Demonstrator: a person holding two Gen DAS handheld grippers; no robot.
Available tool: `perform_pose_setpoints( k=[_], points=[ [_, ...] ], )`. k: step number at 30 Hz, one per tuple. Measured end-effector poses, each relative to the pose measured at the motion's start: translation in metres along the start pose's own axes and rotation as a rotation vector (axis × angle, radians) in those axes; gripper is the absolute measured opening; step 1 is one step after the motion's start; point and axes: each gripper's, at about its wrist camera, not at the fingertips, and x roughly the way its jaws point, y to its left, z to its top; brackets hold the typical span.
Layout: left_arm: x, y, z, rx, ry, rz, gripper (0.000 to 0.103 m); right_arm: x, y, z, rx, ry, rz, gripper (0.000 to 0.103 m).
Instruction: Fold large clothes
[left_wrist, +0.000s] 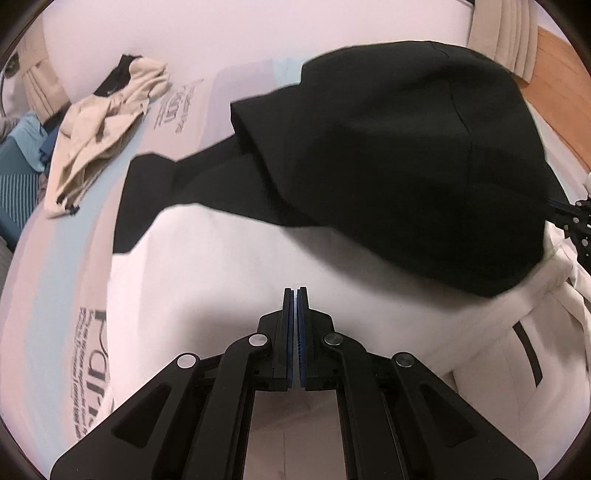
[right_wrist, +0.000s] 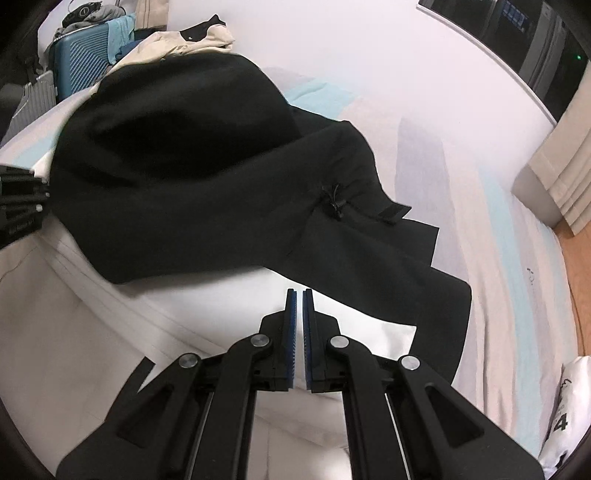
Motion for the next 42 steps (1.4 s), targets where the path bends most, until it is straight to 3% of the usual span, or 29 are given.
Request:
perform_pose_setpoints(
  k=[7,9,10,11,13,15,17,20,22,28,35,39,42],
  points=[
    [-0.013,0.002,-0.007,-0.02,0.027,-0.027,0.006,-0.012,-0.004,-0.002,0.04,-0.012,0.024,0.005],
    [-0.021,0.004,-0.005,-0.028,0.023,-0.031,0.019,-0.025,-0.003,0.0,0.062,-0.018,0.031,0.029],
    [-0.027,0.005,-0.006,-0.035,0.017,-0.031,0.034,-0.027,-0.005,0.003,0.075,-0.023,0.036,0.051],
    [-0.032,0.005,-0.005,-0.044,0.01,-0.033,0.048,-0.031,-0.007,0.004,0.096,-0.034,0.039,0.058],
    [-0.044,0.006,-0.005,-0.06,-0.007,-0.034,0.059,-0.038,-0.009,0.004,0.12,-0.043,0.045,0.059],
    [-0.055,0.007,-0.005,-0.074,-0.023,-0.043,0.069,-0.044,-0.009,0.004,0.133,-0.043,0.054,0.068],
    [-0.071,0.01,-0.005,-0.101,-0.053,-0.05,0.086,-0.051,-0.01,0.004,0.146,-0.054,0.056,0.073],
    [-0.088,0.013,-0.005,-0.133,-0.081,-0.059,0.097,-0.061,-0.011,0.002,0.163,-0.057,0.067,0.087],
    [-0.098,0.016,-0.009,-0.154,-0.084,-0.076,0.097,-0.071,-0.011,-0.001,0.183,-0.058,0.08,0.093],
    [-0.126,0.018,-0.034,-0.169,-0.037,-0.117,0.097,-0.106,-0.004,-0.024,0.198,0.015,0.167,0.096],
    [-0.17,0.01,-0.087,-0.118,0.043,-0.081,0.097,-0.178,-0.001,-0.069,0.218,0.053,0.135,0.096],
    [-0.198,0.012,-0.126,-0.15,0.089,-0.111,0.097,-0.212,-0.002,-0.106,0.171,0.063,0.126,0.096],
    [-0.221,0.013,-0.156,-0.161,0.127,-0.041,0.097,-0.23,-0.009,-0.14,0.157,0.093,0.132,0.096]
  ],
)
